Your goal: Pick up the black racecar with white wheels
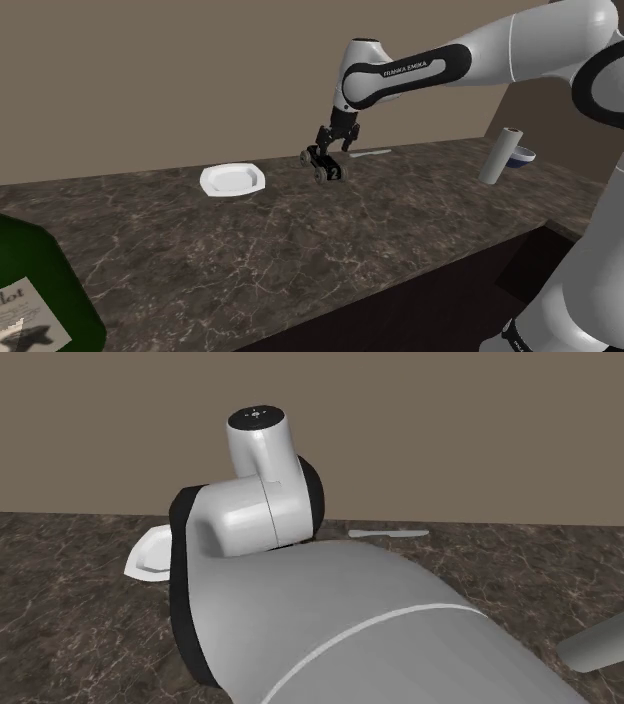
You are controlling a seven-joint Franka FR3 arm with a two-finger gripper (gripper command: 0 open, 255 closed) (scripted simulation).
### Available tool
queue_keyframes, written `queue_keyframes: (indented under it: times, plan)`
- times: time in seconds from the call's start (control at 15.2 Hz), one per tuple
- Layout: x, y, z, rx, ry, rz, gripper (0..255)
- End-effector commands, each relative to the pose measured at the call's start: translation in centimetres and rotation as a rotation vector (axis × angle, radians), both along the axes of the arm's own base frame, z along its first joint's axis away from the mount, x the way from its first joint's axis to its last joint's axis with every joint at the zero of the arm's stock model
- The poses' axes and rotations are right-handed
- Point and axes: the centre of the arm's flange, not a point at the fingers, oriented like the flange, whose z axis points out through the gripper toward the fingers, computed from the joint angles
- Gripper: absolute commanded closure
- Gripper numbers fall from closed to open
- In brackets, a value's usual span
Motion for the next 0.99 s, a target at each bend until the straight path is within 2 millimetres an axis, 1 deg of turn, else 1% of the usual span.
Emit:
queue_keyframes:
  times: [0.0,0.07,0.53,0.66,0.73,0.92]
  plan:
    - [2.4,0.0,-1.1,0.006,-0.004,-0.011,0]
    - [3.4,0.1,-1.6,0.008,-0.005,-0.015,0]
    - [3.4,0.1,-5.3,0.008,-0.005,-0.015,0]
    - [3.4,0.1,-5.6,0.008,-0.005,-0.015,0]
    - [3.4,0.1,-5.6,0.008,-0.005,-0.015,255]
    - [3.5,0.1,-5.6,0.008,-0.005,-0.015,255]
